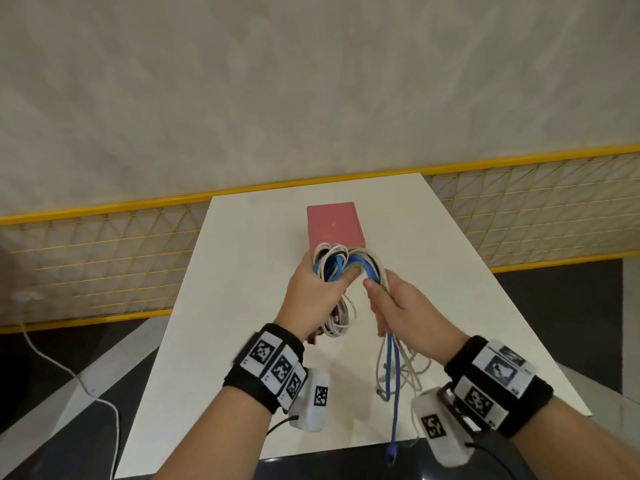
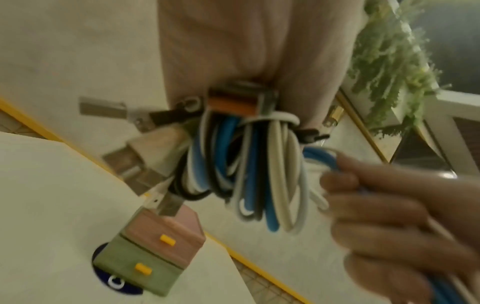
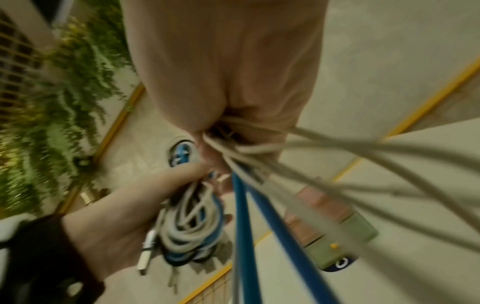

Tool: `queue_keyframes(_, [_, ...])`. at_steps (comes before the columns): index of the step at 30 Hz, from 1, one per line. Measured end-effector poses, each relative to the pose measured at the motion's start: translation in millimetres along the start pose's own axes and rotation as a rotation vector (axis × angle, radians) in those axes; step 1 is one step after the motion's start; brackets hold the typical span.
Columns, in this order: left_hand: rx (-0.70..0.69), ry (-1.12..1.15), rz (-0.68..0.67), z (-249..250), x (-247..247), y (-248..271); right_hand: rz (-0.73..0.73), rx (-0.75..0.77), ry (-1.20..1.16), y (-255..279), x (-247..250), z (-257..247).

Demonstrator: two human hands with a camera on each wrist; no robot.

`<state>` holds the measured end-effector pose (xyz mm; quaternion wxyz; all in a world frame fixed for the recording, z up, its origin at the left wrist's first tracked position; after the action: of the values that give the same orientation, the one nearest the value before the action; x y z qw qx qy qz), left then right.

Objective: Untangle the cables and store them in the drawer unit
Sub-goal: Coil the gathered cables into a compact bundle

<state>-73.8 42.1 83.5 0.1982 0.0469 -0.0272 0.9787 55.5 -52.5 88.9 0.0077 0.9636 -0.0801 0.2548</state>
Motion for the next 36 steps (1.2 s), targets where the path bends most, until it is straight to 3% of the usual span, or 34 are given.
queue_keyframes(4, [0.071,0.106,0.015,-10,-9,6,0.032,0.117,0.248,-12,-6,-10])
queue_keyframes(10, [0.276,0.461,-0.079,-10,-8,12,-0.044,0.102,0.394,-19,-3,-5])
queue_keyframes(12, [0.289,0.481,-0.092,-5,-13,11,-0.095,0.094,0.497,-21,-6,-4])
queue_keyframes(16, [0.301,0.391,0.007,-6,-20,8,-0.097,0.128,0.714,-19,-21,-14])
queue_keyframes(21, [0.212,0.433,0.115,-3,-15,7,-0.147,0.136,0.319,-13,-16,-9])
queue_keyframes(27, [0.137,0.461,0.180,10,-16,7,0.073,0.121,0.019,-6,-7,-12])
queue_keyframes(31, [0.114,0.434,0.242,13,-20,7,0.027,0.137,0.022,-8,0,-12])
queue_keyframes(36, [-0.020,0.384,0.337,31,-5,-4,-0.055,0.159,0.046,5,5,-1])
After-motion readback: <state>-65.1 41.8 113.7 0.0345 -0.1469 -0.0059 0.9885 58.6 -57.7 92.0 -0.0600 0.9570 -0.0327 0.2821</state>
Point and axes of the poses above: each hand's wrist, its own y-axis away from the middle knuckle, its own x-axis out of the back of the hand, z = x × y, the point moved 1 cm from there along -y, towards the middle knuckle, and after that the axes turned 6 degrees about y, right-handed, at the moved point
